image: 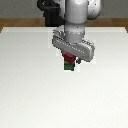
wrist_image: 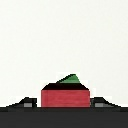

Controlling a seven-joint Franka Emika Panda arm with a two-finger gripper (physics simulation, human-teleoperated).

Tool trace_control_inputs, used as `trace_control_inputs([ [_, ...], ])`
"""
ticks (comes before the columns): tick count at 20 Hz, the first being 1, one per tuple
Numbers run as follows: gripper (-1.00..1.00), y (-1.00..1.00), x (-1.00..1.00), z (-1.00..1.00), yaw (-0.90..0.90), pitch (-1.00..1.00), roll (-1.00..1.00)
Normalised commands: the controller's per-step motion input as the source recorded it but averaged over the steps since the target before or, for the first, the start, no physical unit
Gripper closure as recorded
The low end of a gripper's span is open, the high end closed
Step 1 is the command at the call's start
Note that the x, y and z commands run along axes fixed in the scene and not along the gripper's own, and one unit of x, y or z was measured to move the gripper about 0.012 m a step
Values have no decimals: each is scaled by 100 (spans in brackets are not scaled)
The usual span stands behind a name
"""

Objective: Place the red cube on top of the green cube.

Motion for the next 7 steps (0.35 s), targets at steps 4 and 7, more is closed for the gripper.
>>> trace_control_inputs([
  [4,-100,0,0,0,0,0,0],
  [7,-100,0,0,0,0,0,0],
])
